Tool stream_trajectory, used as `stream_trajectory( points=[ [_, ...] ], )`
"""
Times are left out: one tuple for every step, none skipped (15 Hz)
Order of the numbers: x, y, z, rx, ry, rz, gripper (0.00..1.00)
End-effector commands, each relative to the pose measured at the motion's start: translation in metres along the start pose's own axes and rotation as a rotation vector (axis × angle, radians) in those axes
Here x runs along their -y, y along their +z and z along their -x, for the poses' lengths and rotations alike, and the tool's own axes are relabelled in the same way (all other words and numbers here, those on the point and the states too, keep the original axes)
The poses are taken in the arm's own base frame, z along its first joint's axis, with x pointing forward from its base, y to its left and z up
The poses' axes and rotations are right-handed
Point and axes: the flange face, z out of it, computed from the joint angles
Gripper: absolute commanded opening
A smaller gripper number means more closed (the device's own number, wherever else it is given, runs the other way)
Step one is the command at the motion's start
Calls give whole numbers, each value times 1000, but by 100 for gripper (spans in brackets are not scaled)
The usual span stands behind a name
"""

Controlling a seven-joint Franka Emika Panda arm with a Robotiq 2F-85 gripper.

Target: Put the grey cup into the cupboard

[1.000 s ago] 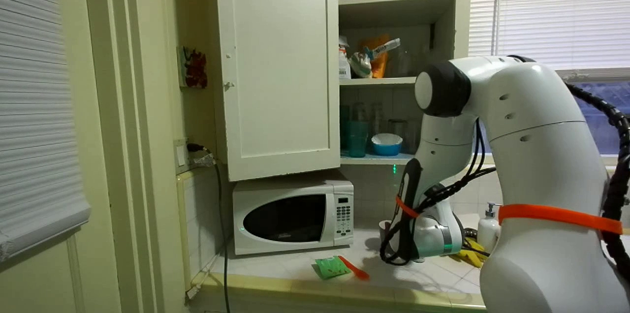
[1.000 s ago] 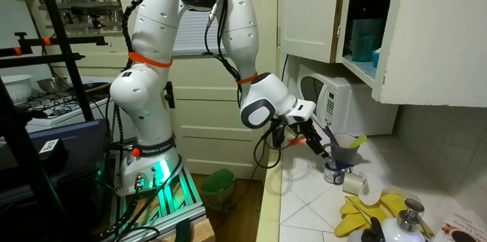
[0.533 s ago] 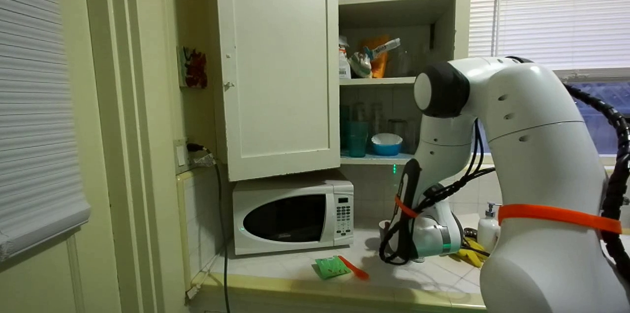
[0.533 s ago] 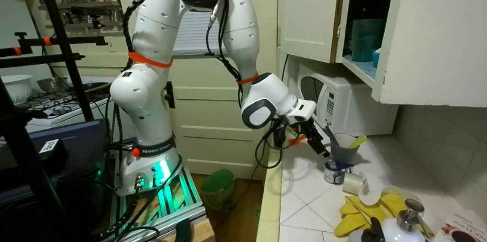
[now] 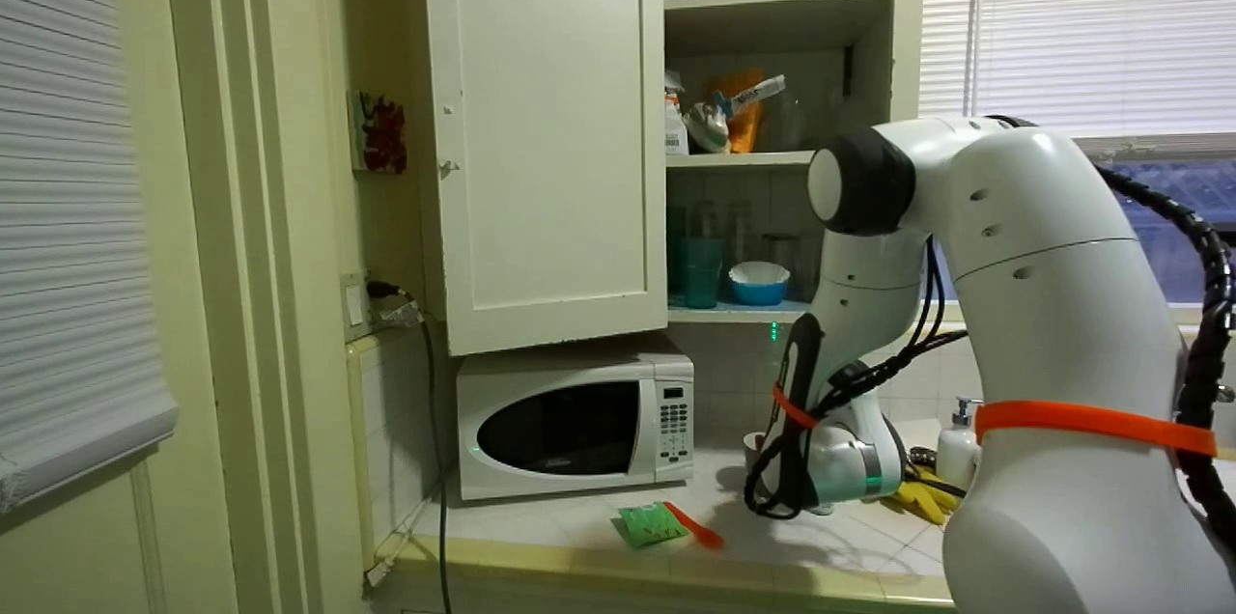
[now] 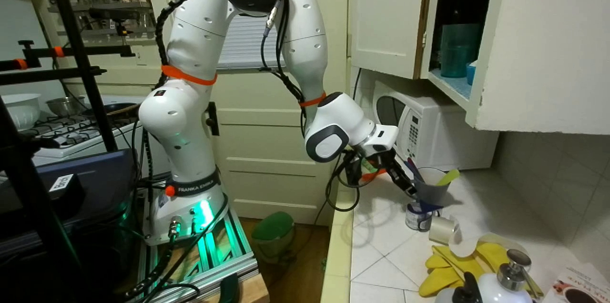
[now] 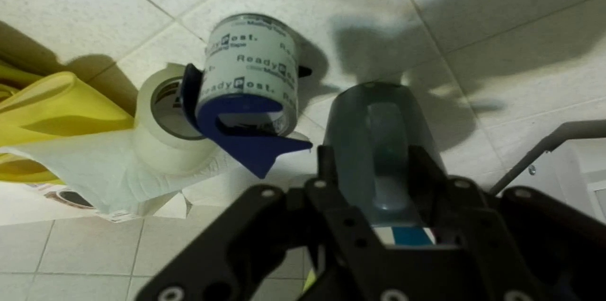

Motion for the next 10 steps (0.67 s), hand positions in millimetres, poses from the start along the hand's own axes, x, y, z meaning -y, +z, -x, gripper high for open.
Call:
stream_trajectory(
  points=[
    [1,7,-4,-4,-46,7,16],
    [2,7,-4,-4,-55,6,6],
    [3,8,-4,-4,-61,6,1],
    [4,8,-4,-1,-60,3,1],
    [4,8,-4,0,-59,2,5],
    [3,6,-5,-2,-53,6,5],
    [3,4,-6,-8,-50,9,5],
    [2,0,-9,-16,-52,14,5],
    [3,-5,-11,-22,-55,13,5],
    [3,-10,-14,-34,-60,14,5]
  ],
)
